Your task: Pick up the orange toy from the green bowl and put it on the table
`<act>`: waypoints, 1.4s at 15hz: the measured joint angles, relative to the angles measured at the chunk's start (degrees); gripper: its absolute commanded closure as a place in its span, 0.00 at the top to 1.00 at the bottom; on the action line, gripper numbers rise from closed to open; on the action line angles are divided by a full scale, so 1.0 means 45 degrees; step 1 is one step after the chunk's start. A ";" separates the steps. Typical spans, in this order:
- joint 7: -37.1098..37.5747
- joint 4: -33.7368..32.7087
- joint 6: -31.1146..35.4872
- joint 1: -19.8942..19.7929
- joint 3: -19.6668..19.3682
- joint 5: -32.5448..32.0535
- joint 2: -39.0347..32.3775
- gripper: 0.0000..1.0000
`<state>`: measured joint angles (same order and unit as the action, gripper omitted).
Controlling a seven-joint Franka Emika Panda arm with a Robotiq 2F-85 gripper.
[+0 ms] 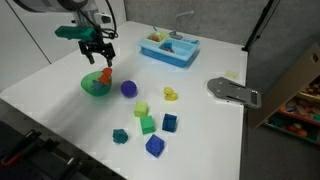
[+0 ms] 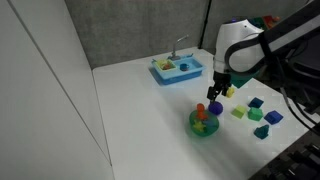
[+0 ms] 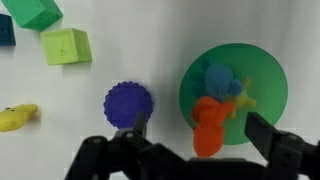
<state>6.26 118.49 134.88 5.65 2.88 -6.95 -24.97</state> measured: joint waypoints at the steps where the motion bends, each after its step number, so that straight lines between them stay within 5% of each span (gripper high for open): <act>1: 0.0000 -0.0026 0.0301 0.0023 0.0025 0.0026 -0.0145 1.00; 11: 0.0020 -0.0269 0.3270 0.0280 0.0122 0.0817 -0.1150 1.00; 19: 0.0216 -0.0397 0.4063 0.0281 0.0051 0.1355 -0.2142 1.00; 20: 0.0216 -0.0403 0.4065 0.0281 0.0051 0.1413 -0.2245 0.96; 21: 0.0216 -0.0419 0.4065 0.0281 0.0054 0.1445 -0.2345 0.73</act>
<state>7.23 116.60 153.17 6.92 3.12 -0.45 -35.52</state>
